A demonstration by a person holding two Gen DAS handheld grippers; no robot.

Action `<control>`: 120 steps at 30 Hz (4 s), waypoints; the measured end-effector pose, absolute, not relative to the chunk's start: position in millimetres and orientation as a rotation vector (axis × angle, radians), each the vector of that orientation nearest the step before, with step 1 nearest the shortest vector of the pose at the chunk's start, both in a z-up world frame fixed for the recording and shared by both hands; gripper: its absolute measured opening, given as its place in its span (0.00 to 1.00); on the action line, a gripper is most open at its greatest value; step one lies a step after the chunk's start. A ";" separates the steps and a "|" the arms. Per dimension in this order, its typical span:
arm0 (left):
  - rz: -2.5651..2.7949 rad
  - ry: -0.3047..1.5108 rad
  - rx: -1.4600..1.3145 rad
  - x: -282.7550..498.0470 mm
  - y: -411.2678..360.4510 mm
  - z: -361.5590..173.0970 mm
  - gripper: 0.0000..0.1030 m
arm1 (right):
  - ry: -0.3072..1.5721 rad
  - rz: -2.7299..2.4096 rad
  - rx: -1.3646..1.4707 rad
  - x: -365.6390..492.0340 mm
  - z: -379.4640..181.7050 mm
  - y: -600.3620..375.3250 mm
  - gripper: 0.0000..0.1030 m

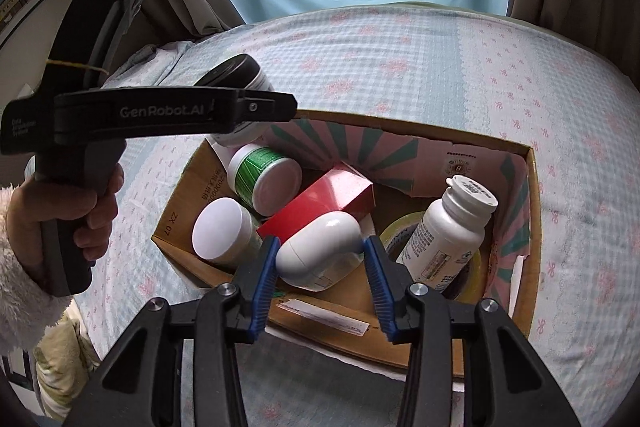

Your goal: Organize rigid objects

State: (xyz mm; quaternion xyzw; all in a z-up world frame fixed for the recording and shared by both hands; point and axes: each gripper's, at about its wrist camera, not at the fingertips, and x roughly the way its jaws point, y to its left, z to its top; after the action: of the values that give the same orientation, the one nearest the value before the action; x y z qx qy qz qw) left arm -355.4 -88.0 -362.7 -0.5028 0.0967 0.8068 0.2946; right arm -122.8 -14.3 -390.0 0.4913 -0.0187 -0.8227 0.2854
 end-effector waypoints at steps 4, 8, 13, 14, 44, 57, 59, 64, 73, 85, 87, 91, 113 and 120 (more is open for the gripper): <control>2.113 0.288 -1.362 -359.5 -81.3 -378.8 0.52 | -0.017 -2.178 1.334 -125.3 -408.5 -19.1 0.38; 2.090 0.329 -1.371 -359.2 -76.8 -387.6 0.52 | 0.004 -2.171 1.343 -125.4 -419.5 -19.3 0.38; 2.076 0.344 -1.396 -358.7 -73.3 -391.7 0.79 | -0.015 -2.177 1.341 -128.1 -423.5 -15.2 0.38; 2.079 0.335 -1.395 -359.1 -73.8 -389.8 0.98 | -0.017 -2.183 1.355 -130.1 -424.0 -14.4 0.38; 2.268 0.262 -1.361 -318.9 -113.0 -299.5 1.00 | 0.070 -2.219 1.339 -104.3 -367.7 23.1 1.00; 2.496 0.130 -1.155 -225.8 -116.9 -99.1 1.00 | 0.068 -2.496 1.155 -82.8 -140.8 103.7 1.00; 2.540 0.095 -1.109 -209.0 -119.7 -74.7 1.00 | 0.038 -2.562 1.118 -76.7 -108.7 117.3 1.00; 2.608 0.007 -0.997 -171.5 -122.9 -35.2 1.00 | -0.018 -2.687 1.066 -54.3 -66.5 132.6 1.00; 2.657 0.080 -0.890 -126.4 -109.7 -26.0 1.00 | -0.042 -2.784 1.066 -29.7 -69.0 147.4 1.00; 2.648 0.101 -0.887 -116.7 -96.7 -28.0 1.00 | -0.037 -2.820 1.045 -21.7 -65.2 158.9 1.00; 2.646 0.102 -0.889 -115.7 -95.6 -28.2 1.00 | -0.038 -2.821 1.041 -19.5 -64.8 159.1 1.00; 2.647 0.101 -0.891 -113.5 -94.7 -28.4 1.00 | -0.036 -2.827 1.037 -17.8 -64.7 160.5 1.00; 2.663 0.105 -0.879 -107.0 -93.5 -28.1 1.00 | -0.032 -2.852 1.029 -12.6 -60.2 166.1 1.00; 2.665 0.106 -0.882 -107.3 -93.7 -27.4 1.00 | -0.020 -2.860 1.022 -12.2 -58.6 165.0 1.00</control>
State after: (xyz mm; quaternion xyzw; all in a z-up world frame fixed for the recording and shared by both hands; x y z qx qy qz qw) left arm -107.3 -93.7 -27.4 -0.3097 0.0372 0.9356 0.1656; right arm -12.2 165.0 -58.6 0.3361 -0.0065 -0.9404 0.0523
